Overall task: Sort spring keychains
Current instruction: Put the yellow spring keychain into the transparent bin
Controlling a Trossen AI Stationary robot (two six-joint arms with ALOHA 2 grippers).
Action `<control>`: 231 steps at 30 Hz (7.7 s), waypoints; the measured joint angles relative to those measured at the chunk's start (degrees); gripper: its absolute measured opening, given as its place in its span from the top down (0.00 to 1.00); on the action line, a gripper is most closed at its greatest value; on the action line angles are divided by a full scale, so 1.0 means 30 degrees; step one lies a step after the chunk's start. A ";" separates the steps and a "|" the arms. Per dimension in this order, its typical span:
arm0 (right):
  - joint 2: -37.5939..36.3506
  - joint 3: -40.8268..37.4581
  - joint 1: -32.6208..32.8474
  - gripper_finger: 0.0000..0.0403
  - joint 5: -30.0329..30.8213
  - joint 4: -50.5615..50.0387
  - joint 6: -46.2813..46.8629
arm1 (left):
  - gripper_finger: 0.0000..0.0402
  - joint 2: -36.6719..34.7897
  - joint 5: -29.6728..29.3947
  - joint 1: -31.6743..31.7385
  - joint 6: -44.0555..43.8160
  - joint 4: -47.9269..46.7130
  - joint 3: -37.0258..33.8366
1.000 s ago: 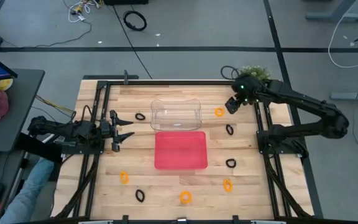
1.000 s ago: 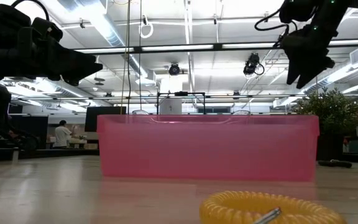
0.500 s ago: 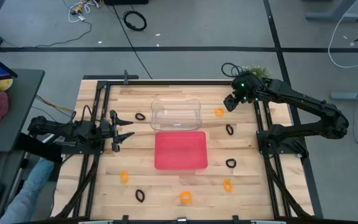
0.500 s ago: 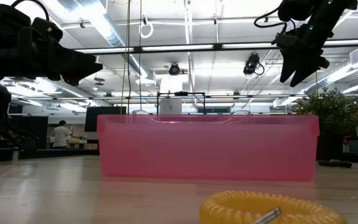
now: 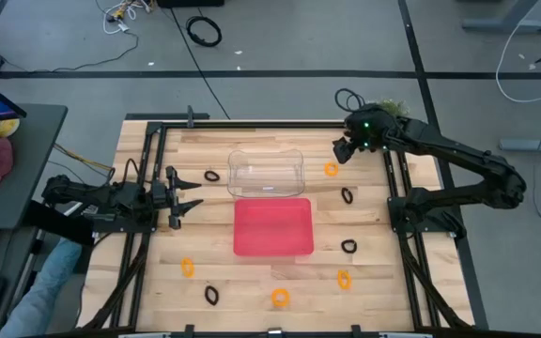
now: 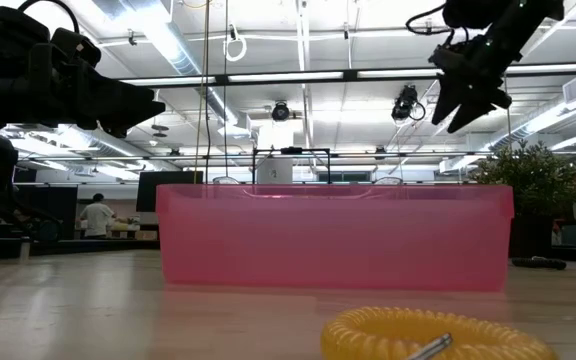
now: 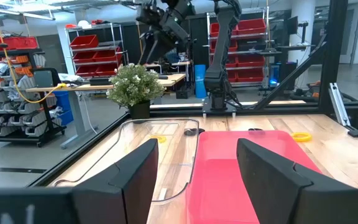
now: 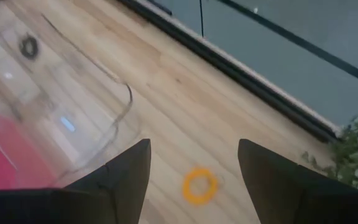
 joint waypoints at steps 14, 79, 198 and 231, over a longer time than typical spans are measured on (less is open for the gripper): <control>0.0238 -0.6038 0.0007 0.39 -0.0046 0.6668 -0.3785 | 0.45 0.0000 0.0000 0.0000 0.0000 0.0000 0.0002; 0.8591 -0.6380 -0.3439 0.39 -0.1093 0.7023 -0.2106 | 0.45 0.0007 0.0000 -0.0007 0.0000 0.0000 0.0002; 0.2970 -0.4340 0.3016 0.96 -0.6266 1.7631 -0.7298 | 0.45 0.0005 0.0000 -0.0005 0.0000 0.0000 0.0000; 0.2650 -0.4354 0.3184 0.62 -0.6266 1.6117 -0.6783 | 0.45 0.0002 0.0005 -0.0002 0.0005 0.0002 0.0000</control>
